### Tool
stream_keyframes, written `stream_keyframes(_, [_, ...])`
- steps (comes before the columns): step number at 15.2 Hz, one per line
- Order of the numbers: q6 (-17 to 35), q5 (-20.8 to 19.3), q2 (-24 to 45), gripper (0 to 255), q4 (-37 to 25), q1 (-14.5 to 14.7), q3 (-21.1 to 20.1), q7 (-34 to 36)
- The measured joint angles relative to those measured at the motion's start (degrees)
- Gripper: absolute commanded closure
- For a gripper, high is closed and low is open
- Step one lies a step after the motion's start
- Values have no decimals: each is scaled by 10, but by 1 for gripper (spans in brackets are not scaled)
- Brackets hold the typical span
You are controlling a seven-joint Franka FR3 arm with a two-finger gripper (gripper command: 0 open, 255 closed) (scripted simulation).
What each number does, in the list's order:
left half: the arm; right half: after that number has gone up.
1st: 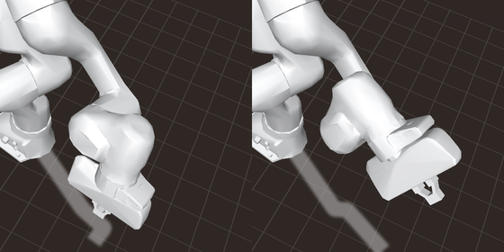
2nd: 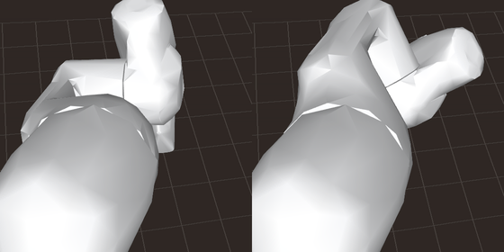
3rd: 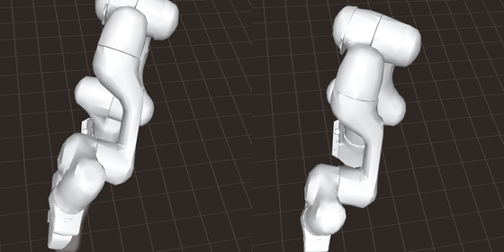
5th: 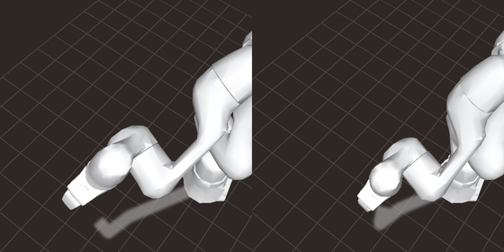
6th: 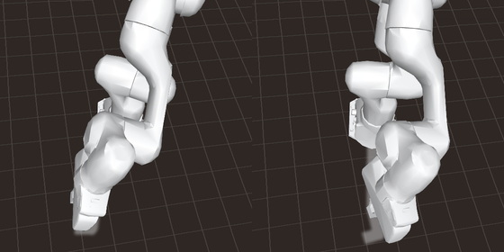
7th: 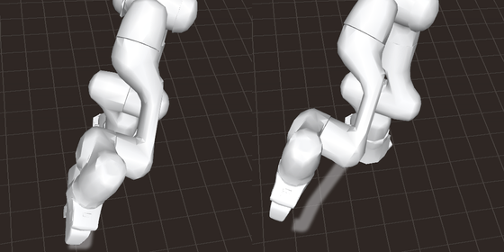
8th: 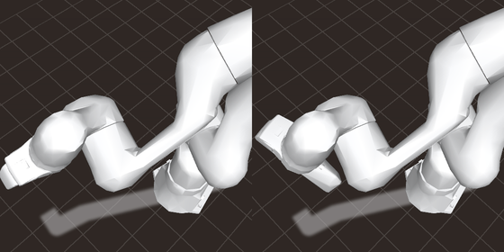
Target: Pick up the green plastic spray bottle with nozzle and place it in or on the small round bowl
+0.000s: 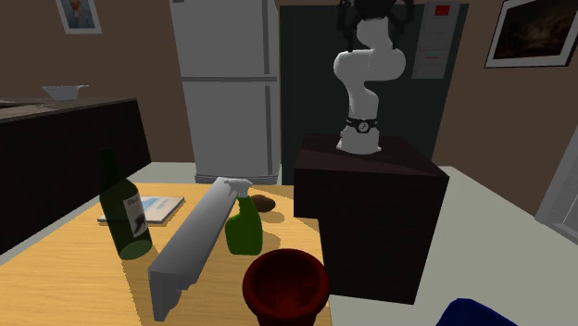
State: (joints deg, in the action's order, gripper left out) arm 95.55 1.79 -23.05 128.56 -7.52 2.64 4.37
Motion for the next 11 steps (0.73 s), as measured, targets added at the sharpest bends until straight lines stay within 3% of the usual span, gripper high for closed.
stream_keyframes(11, [80,47,220,0,-96,-52,59,43])
